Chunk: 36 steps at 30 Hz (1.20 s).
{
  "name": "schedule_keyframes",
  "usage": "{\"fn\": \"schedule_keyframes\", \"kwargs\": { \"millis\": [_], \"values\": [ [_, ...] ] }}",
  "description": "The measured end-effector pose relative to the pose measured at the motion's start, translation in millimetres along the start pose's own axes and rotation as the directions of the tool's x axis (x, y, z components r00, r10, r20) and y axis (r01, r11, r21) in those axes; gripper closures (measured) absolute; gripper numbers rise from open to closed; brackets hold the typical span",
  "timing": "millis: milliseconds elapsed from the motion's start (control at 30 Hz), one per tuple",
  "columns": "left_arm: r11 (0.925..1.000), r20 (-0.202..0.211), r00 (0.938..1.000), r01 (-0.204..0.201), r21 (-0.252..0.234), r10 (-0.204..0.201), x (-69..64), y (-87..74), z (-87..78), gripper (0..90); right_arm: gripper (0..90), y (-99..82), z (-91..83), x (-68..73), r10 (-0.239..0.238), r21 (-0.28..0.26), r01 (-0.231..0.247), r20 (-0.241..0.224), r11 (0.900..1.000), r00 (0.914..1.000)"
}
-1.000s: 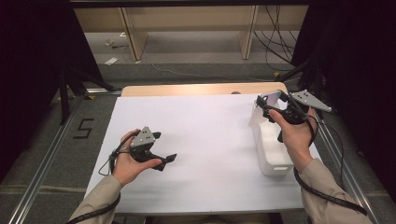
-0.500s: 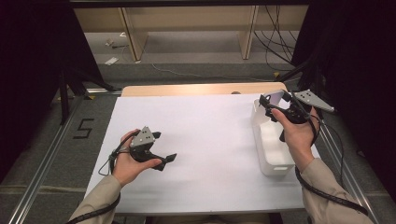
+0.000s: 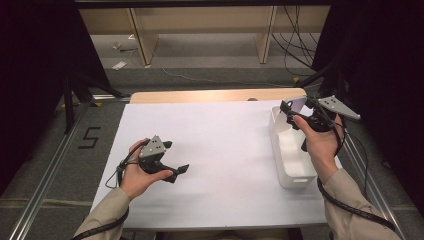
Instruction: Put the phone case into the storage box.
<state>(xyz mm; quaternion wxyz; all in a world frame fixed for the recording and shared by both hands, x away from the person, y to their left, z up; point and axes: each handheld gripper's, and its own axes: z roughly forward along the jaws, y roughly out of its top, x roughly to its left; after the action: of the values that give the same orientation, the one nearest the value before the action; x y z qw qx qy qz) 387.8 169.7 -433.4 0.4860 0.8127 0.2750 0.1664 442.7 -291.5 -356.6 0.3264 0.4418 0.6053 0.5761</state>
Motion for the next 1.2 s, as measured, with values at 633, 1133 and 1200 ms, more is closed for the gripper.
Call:
{"fn": "schedule_keyframes", "kwargs": {
  "millis": [633,1133,1200],
  "values": [
    [1.0000,-0.002,1.0000,0.002,-0.003,-0.002,0.2,0.2,-0.3,0.0,17.8,0.0,-1.4,-7.3,0.007,0.000,-0.007,0.031,1.0000,0.9995],
    [1.0000,-0.004,1.0000,0.001,-0.004,-0.001,0.2,0.5,-0.4,0.0,17.8,-0.8,-1.8,-13.5,0.014,0.004,-0.014,0.048,0.9999,0.9987],
    [1.0000,-0.004,1.0000,0.001,-0.004,-0.001,0.2,0.5,-0.4,0.0,17.8,-1.3,-1.6,-13.7,0.014,0.006,-0.014,0.048,0.9999,0.9987]
  ]
}}
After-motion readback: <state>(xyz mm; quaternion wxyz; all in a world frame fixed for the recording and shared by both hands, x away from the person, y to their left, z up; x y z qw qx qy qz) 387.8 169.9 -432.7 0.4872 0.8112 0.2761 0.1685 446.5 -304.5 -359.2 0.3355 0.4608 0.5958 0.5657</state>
